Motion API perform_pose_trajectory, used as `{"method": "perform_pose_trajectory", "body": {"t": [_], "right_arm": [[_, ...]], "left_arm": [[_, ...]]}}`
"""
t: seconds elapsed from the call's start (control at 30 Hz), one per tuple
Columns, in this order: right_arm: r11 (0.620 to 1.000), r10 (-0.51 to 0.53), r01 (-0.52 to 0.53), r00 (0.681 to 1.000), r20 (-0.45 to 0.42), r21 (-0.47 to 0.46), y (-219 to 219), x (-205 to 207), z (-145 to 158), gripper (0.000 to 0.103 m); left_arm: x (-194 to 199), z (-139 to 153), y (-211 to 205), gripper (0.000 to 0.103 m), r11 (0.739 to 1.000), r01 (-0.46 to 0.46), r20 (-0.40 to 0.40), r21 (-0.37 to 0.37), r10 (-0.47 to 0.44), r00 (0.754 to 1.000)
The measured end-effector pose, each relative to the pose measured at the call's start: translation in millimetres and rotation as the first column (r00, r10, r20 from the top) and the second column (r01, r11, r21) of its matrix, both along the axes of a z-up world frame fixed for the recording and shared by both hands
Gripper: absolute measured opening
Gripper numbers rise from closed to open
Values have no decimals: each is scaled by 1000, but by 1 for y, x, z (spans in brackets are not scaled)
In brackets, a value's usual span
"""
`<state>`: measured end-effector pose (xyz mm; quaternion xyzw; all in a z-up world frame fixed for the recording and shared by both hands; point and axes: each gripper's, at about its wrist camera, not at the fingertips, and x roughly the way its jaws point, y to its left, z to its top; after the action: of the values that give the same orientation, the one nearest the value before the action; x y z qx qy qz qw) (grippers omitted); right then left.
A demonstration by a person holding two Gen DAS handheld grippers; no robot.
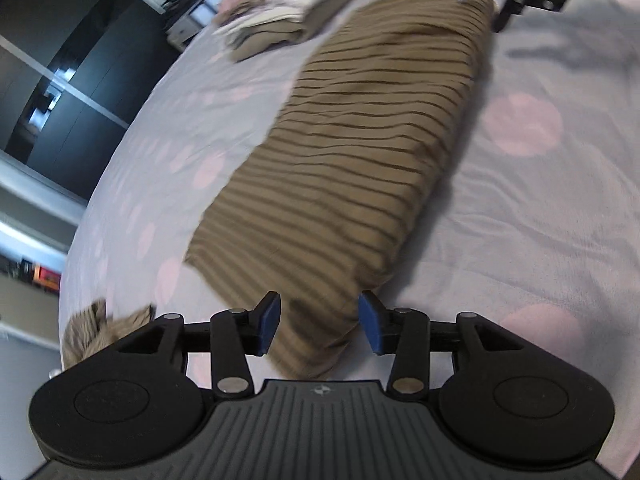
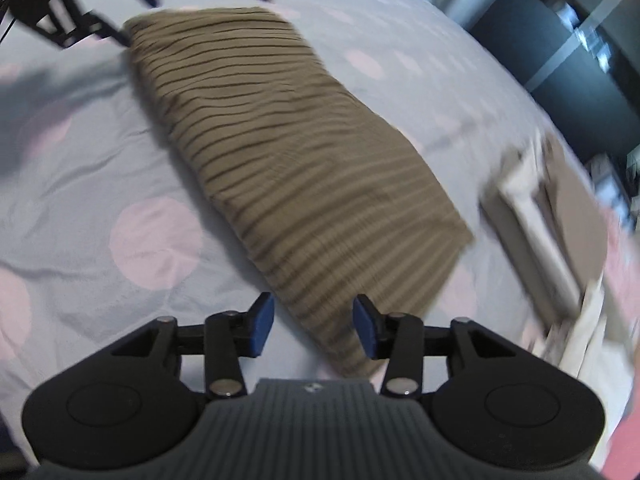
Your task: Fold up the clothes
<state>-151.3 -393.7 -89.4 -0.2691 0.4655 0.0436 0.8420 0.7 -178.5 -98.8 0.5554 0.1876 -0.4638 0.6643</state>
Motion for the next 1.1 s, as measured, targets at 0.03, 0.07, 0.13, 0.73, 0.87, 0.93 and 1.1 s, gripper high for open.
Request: {"method": "perform_pose_trajectory", "body": {"t": [0.03,0.07,0.13,0.73,0.87,0.93,1.1], "right_arm": [[1000,21,-21,1000,-9,-19,4,3,-4,55],[998,39,-40,999,-17,-39,6,7,-9,57],[993,78,-81,996,-36,-89,11,11,-19,56],[979,-21,-8,990,-143,-203,-43,-3,-46,0],[973,-108,70,981,-164,-221,-61,-13,-48,0],[977,-102,72,985,-141,-203,-59,-18,-41,0],[983,-13,1,998,-68,-182,-33,-25,-27,6]], "left_arm": [[-3,-7,-3,41,1000,19,23,16,-19,1000],[-4,-13,-6,41,999,31,38,31,-32,999],[-5,-23,-13,36,997,42,54,62,-45,998],[19,-26,2,8,995,-8,15,101,7,1000],[20,-21,6,9,993,-23,15,116,22,1000],[16,-16,7,15,993,-21,16,112,20,1000],[-2,-11,11,39,996,26,69,82,-31,997]]}}
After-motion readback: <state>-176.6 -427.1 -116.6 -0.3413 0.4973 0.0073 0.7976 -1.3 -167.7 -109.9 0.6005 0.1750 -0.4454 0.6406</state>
